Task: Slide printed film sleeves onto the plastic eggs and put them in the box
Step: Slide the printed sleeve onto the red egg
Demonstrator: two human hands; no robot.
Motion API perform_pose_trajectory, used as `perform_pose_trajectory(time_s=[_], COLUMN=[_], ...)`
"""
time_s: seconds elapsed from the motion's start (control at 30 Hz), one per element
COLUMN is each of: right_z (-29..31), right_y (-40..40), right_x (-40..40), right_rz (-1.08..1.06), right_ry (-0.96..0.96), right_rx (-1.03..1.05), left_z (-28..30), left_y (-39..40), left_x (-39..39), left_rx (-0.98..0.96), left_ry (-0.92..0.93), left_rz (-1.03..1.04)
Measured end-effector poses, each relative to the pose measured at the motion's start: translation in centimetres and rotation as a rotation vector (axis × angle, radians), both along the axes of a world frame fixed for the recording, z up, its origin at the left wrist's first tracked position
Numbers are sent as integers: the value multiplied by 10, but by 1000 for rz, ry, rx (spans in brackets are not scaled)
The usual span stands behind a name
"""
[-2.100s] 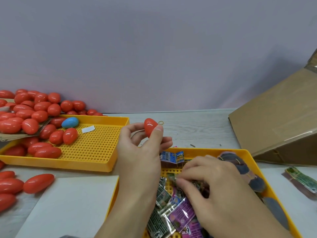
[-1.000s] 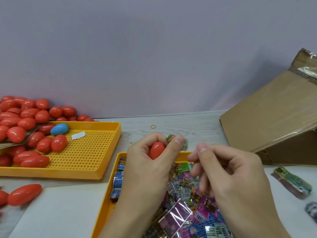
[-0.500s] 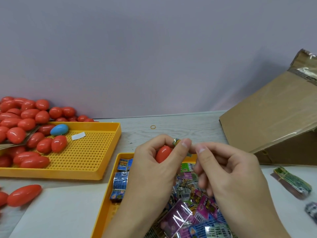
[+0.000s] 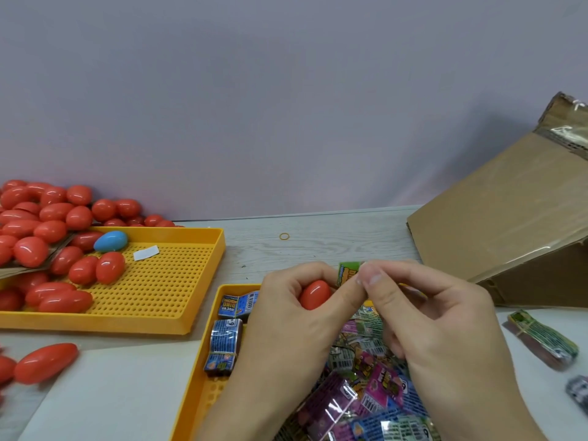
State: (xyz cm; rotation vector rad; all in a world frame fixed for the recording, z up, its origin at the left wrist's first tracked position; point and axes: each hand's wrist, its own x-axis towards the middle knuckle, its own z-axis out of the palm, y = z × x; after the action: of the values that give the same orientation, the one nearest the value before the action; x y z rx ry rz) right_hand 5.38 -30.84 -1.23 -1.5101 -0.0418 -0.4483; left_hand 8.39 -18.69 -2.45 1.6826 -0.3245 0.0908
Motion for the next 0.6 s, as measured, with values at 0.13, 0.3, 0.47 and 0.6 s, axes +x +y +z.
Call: perform_pose_trajectory(time_s=[0.13,0.3,0.47,0.6], right_z=[-7,-8,-3,-7], right_y=[-4,-8,-3,-5], right_x=[4,6,1,3], right_rz=[-31,-30,41,51], right_ry=[21,124,111,110], right_rx=[117,187,-22,36], left_z=[-1,1,1,-1], left_y=[3,5,3,3], left_x=[-2,0,2,1], left_rx=[-3,-141,-206,-240], left_ry=[57,60,92,153], left_rz=[-38,-21,7,-50])
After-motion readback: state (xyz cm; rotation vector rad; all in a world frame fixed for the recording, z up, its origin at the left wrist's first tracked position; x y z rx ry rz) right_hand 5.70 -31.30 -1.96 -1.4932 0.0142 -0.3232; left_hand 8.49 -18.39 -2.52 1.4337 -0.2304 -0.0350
